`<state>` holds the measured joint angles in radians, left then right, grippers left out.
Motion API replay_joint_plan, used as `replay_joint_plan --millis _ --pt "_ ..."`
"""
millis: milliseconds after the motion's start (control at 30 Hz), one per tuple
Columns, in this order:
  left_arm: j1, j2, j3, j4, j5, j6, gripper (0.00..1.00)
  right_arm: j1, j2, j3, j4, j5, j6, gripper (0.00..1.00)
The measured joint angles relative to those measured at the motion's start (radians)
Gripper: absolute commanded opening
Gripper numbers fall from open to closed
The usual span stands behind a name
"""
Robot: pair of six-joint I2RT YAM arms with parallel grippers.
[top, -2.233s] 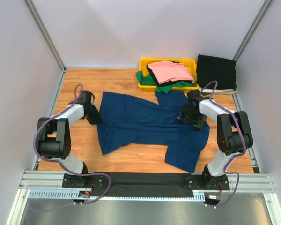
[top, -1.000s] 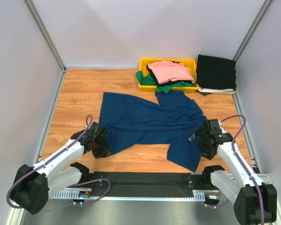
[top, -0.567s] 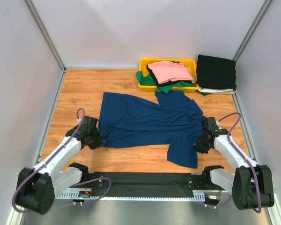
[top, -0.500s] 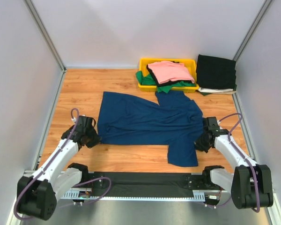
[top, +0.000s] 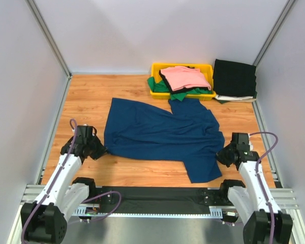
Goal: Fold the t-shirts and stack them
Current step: Flatten the tshirt out
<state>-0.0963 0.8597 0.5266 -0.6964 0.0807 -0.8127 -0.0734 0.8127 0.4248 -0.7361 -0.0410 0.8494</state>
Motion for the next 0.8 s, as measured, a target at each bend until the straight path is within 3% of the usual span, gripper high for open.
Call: replay_joint_plan --millis 433,800 --pt "0.0 -0.16 0.286 -0.201 0.033 0.048 0.0 0.0 -0.289 0.464 -0.333 -0.042 -0.009 0.0" --pt "0.0 -0.326 0.315 -0.403 0.043 0.06 0.0 0.0 -0.482 0.541 -0.585 -0.04 -0.007 0.0"
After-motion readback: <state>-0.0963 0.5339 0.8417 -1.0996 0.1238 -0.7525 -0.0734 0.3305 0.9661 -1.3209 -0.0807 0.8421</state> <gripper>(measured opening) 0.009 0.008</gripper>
